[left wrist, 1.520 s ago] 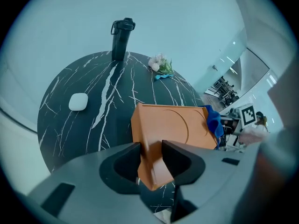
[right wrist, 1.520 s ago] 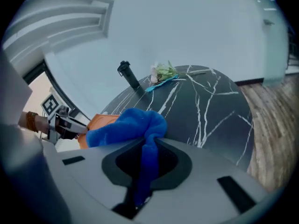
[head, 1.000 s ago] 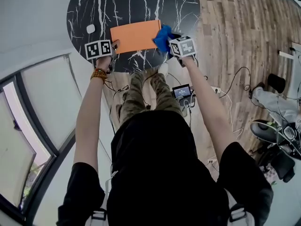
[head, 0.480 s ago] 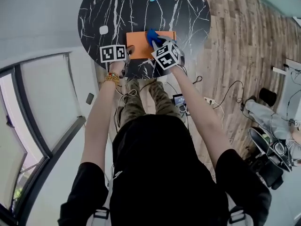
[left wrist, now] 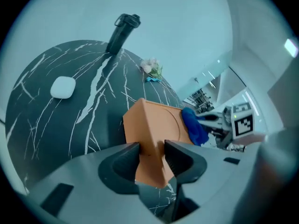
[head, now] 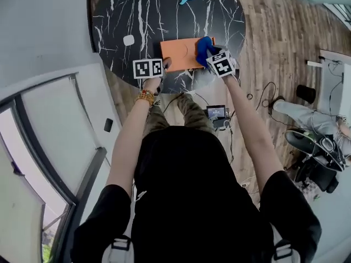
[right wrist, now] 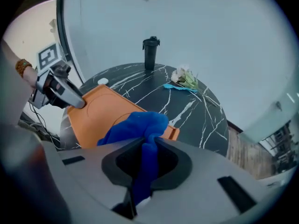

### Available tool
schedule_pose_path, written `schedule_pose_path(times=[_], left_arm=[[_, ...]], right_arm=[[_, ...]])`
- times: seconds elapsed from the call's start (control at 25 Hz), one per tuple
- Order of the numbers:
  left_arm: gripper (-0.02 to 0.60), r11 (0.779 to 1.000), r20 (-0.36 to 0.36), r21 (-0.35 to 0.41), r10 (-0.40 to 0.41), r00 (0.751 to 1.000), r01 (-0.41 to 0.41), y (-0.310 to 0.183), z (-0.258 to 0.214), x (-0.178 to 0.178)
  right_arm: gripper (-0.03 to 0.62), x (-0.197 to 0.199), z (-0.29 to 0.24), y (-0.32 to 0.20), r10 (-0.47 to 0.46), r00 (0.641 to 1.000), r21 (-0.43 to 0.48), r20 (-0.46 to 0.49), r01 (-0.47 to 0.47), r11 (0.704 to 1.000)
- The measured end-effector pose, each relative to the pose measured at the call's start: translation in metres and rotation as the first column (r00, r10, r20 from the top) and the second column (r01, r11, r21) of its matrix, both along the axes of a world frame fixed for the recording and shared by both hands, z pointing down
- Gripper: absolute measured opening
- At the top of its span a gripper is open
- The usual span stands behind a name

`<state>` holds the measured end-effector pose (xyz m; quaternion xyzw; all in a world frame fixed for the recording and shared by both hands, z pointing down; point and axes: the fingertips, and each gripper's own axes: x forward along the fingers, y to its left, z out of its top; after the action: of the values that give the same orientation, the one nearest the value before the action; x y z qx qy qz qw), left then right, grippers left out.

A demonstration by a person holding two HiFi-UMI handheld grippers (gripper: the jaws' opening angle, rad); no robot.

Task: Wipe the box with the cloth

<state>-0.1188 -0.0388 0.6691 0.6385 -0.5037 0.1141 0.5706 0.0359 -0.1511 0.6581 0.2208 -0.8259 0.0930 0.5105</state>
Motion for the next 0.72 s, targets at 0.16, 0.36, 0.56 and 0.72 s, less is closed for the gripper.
schedule_pose_path(times=[0.16, 0.36, 0.56, 0.72], left_arm=[[0.175, 0.989, -0.016, 0.004, 0.15, 0.989, -0.15, 0.0, 0.001, 0.002], [0.19, 0.974, -0.076, -0.028, 0.222, 0.972, -0.224, 0.001, 0.006, 0.004], [0.19, 0.955, -0.065, -0.049, 0.291, 0.955, -0.294, 0.001, 0.003, 0.006], [0.19, 0.945, -0.076, -0.076, 0.313, 0.947, -0.319, 0.002, 0.004, 0.005]], right_arm=[[0.028, -0.05, -0.003, -0.004, -0.025, 0.995, 0.022, -0.094, 0.027, 0.999], [0.028, -0.095, -0.008, 0.067, 0.01, 0.995, -0.121, 0.096, 0.002, 0.993], [0.028, -0.109, -0.003, 0.048, 0.186, 0.979, -0.144, 0.081, -0.173, 0.974], [0.028, -0.143, -0.011, 0.046, 0.094, 0.992, -0.122, 0.09, -0.082, 0.989]])
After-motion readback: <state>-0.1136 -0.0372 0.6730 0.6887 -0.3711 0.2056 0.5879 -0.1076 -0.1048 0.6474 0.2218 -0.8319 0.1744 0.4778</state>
